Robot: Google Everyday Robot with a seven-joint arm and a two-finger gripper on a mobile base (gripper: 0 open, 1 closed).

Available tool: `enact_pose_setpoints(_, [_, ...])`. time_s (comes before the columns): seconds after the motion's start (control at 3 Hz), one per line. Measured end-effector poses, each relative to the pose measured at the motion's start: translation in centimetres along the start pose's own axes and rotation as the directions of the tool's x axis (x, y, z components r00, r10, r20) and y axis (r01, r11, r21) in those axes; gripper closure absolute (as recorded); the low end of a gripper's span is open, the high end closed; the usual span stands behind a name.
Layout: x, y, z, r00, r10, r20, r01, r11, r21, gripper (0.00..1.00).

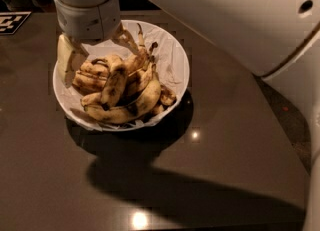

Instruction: Pick banana from white bowl

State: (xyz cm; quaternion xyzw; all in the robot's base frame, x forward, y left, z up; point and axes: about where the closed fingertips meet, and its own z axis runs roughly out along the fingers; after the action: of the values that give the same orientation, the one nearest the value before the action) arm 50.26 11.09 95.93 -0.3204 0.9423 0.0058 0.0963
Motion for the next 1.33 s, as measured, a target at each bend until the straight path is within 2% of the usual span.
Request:
enact_pose_setpoints(0.67, [1.4, -2.1, 2.3, 0.997, 0.055, -0.053, -0.056, 0.9982, -0.02, 0.31])
enact_pose_setpoints(1.0, [1.8, -2.7, 3.2, 0.995, 0.063, -0.074, -0.066, 0.9974, -0.03, 0.31])
enact_pose_setpoints(1.33, [2.0, -2.8, 3.8, 0.995, 0.06, -0.076, -0.063, 0.9974, -0.036, 0.48])
